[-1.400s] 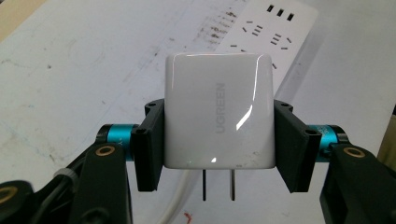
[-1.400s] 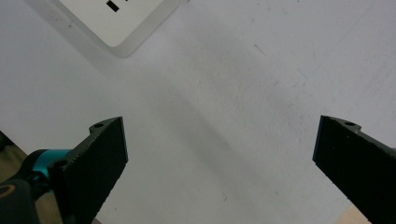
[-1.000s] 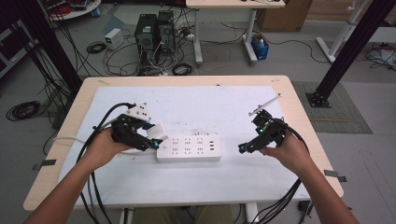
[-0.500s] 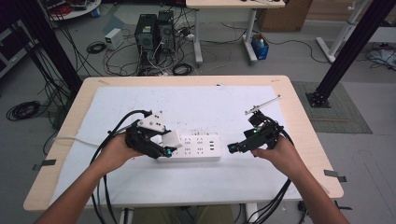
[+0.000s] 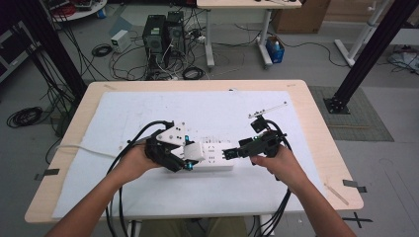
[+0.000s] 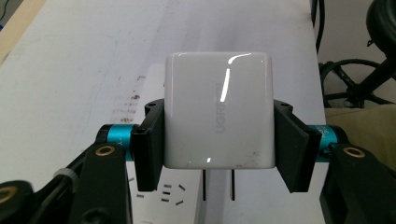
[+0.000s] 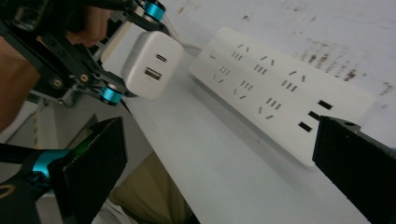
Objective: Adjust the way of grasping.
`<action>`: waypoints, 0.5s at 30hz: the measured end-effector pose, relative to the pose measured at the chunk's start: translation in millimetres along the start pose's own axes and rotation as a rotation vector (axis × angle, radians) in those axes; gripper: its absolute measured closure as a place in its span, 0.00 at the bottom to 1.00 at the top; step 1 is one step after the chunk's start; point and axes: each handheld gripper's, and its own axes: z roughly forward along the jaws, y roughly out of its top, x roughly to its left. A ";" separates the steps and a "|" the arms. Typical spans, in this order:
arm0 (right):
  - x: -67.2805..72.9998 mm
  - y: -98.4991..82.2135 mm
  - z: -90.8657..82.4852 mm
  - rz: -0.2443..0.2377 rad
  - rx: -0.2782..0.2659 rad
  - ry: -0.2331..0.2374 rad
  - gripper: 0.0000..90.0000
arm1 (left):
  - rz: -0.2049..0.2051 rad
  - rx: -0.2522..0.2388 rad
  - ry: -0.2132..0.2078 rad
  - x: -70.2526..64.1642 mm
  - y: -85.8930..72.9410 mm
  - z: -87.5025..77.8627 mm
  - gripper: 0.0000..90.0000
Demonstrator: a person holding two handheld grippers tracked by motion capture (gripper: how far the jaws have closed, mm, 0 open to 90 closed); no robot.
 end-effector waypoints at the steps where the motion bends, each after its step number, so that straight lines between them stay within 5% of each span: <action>1: 0.5 0.0 0.5 0.012 -0.003 0.012 0.03 | 0.007 -0.001 -0.004 -0.1 1.4 2.0 0.47; 15: 1.7 -5.7 10.9 0.121 -0.039 0.070 0.04 | 0.057 -0.041 -0.035 -0.7 23.6 22.9 0.47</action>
